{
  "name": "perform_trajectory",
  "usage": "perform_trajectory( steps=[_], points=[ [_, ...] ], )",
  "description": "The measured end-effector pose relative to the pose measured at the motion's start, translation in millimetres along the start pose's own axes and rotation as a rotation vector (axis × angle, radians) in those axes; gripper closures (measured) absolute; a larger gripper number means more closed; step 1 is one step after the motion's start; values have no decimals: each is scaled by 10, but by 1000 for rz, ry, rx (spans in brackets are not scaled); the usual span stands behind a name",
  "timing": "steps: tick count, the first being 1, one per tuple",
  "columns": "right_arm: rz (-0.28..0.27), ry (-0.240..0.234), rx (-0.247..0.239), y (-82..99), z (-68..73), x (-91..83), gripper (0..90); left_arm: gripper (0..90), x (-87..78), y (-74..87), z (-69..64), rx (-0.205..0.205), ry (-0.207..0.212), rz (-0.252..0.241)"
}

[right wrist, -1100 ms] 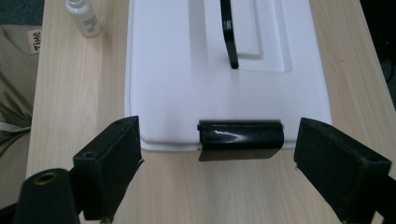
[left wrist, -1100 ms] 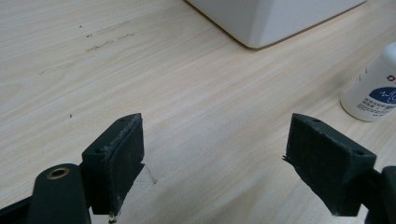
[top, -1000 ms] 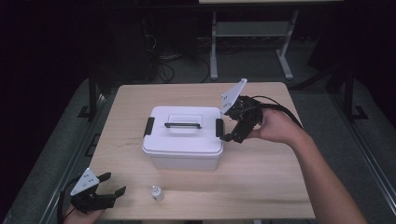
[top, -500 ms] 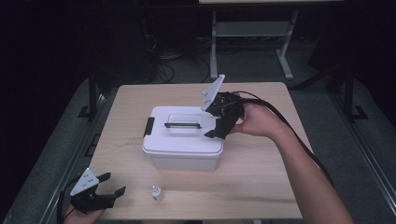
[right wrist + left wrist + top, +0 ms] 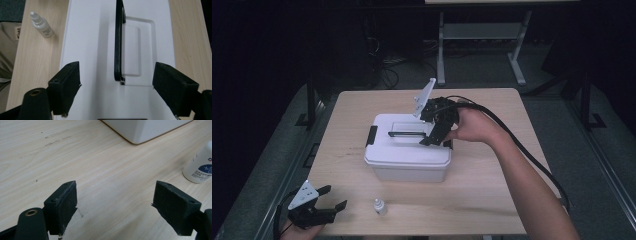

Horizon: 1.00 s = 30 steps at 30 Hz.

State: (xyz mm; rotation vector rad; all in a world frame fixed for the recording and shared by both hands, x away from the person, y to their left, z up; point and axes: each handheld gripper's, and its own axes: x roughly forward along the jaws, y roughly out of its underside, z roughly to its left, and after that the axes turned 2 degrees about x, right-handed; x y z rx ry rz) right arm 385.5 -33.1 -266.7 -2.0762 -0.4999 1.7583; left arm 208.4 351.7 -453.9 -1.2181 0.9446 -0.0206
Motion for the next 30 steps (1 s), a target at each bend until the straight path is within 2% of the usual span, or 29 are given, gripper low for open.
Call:
perform_trajectory(
  steps=[2, 3, 9, 15, 19, 20, 21, 28, 30],
  points=[
    [21, -5, 10, -70, 2, 40, 226, 192, -2, 1, -1, 0, 0, -1],
    [9, -9, 2, -87, -6, 57, 234, 192, -1, 2, -2, 1, -1, -3],
    [38, -21, 3, -162, -19, 141, 293, 192, -4, 3, 0, 2, 0, -5],
    [48, -28, -3, -215, -42, 247, 414, 192, -2, 3, -1, 2, 0, -4],
    [62, -37, 4, -215, -78, 326, 559, 192, 1, 5, 1, 2, 0, -3],
    [62, -37, 4, -215, -78, 326, 559, 192, 1, 5, 1, 2, 0, -3],
    [64, -37, 6, -214, -101, 348, 617, 192, 0, 5, 0, 2, -1, -3],
    [66, -37, 20, -191, -192, 366, 709, 192, -2, 7, 6, 4, -1, -1],
    [52, -37, 33, -187, -236, 355, 722, 192, 3, 8, 5, 2, 0, 1]
  ],
)
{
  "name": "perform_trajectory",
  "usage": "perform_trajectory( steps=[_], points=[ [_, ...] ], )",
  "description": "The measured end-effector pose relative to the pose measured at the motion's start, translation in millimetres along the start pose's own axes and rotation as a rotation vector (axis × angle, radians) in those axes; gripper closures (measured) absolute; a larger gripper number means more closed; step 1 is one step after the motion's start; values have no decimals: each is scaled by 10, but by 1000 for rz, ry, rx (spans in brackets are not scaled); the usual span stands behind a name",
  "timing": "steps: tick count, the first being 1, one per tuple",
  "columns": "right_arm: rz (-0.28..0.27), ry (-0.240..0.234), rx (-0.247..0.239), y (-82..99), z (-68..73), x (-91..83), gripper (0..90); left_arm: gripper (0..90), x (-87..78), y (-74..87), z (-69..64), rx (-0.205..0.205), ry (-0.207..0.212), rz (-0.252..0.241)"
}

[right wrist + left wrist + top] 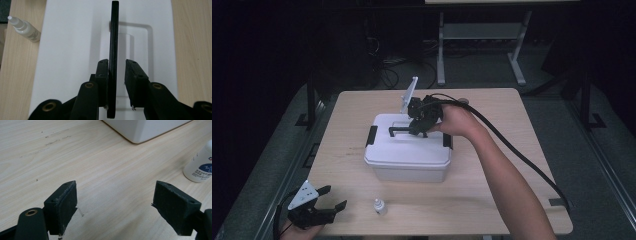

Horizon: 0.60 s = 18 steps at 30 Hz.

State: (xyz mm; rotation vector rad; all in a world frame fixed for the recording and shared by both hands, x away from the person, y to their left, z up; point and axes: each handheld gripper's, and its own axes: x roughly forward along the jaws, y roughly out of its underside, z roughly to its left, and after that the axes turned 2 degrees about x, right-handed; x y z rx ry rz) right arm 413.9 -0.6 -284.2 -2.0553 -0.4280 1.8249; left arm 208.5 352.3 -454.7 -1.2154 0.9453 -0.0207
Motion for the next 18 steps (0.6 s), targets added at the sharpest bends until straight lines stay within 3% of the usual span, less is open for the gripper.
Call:
perform_trajectory(
  steps=[4, 8, 18],
  points=[
    [17, -6, 0, -19, -31, 28, 737, 192, 3, 0, 0, 1, 1, 1],
    [18, -28, -8, -64, -53, 61, 812, 192, -4, 3, 1, -2, 1, -3],
    [9, -66, 1, -62, -89, 64, 829, 192, -1, 4, 2, -1, 3, -2]
  ],
)
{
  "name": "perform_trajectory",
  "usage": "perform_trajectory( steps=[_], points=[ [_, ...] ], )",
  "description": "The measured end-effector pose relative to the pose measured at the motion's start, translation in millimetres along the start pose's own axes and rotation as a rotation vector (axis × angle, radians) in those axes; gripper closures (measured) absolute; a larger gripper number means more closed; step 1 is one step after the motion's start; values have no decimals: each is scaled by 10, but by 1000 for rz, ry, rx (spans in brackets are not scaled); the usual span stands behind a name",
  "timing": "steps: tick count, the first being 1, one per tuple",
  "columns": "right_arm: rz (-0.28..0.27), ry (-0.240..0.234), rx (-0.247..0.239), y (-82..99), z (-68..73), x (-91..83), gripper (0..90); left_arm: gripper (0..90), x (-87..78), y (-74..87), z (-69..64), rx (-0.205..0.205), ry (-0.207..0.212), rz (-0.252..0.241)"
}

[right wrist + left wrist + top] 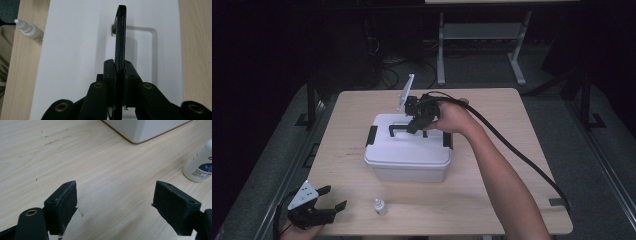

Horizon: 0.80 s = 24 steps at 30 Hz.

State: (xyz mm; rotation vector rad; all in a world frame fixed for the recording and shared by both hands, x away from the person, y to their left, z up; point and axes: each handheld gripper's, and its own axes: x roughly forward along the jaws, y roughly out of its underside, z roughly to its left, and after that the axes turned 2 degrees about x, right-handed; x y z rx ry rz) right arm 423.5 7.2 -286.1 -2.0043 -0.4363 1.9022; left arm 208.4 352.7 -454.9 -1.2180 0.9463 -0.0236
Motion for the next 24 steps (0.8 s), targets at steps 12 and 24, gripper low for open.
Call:
perform_trajectory(
  steps=[12, 24],
  points=[
    [-11, -12, 15, -3, -7, -19, 840, 192, -4, -1, 3, 0, 0, -1],
    [-30, -4, 11, -20, 10, -80, 841, 192, -3, 0, 7, -2, 1, -2]
  ],
)
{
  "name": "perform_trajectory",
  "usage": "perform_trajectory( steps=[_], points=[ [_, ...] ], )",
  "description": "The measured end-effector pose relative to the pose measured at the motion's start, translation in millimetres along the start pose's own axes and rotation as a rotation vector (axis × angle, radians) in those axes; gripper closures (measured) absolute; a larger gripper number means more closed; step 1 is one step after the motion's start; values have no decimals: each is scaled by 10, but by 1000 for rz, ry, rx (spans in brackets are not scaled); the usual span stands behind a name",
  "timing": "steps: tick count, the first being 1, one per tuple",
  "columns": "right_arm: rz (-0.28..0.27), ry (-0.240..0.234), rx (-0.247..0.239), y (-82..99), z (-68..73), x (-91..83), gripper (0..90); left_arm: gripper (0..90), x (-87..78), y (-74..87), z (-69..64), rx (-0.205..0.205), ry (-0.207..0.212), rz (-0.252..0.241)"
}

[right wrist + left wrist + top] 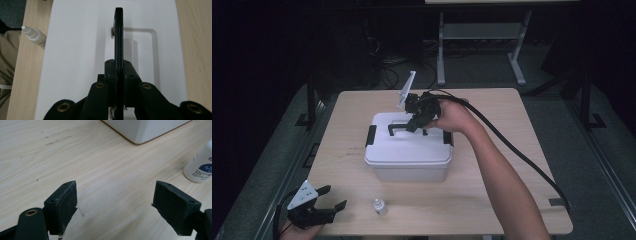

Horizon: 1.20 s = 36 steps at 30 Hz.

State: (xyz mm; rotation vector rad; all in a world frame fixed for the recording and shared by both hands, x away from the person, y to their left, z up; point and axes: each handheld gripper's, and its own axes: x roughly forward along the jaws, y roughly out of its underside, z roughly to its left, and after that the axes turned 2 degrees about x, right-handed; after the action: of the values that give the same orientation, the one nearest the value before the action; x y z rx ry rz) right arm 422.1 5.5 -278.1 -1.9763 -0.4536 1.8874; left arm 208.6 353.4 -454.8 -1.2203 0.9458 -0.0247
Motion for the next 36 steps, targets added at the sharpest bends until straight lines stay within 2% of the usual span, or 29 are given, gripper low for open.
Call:
perform_trajectory(
  steps=[15, 18, 36],
  points=[
    [-38, 19, -3, 8, 55, -175, 842, 192, -7, -4, -3, 2, -1, -2],
    [-52, 25, -11, 13, 72, -241, 842, 193, -7, -7, -2, 6, -3, -2],
    [-41, 81, -16, 103, 295, -713, 842, 192, -1, -20, -24, 13, 1, 2]
  ],
)
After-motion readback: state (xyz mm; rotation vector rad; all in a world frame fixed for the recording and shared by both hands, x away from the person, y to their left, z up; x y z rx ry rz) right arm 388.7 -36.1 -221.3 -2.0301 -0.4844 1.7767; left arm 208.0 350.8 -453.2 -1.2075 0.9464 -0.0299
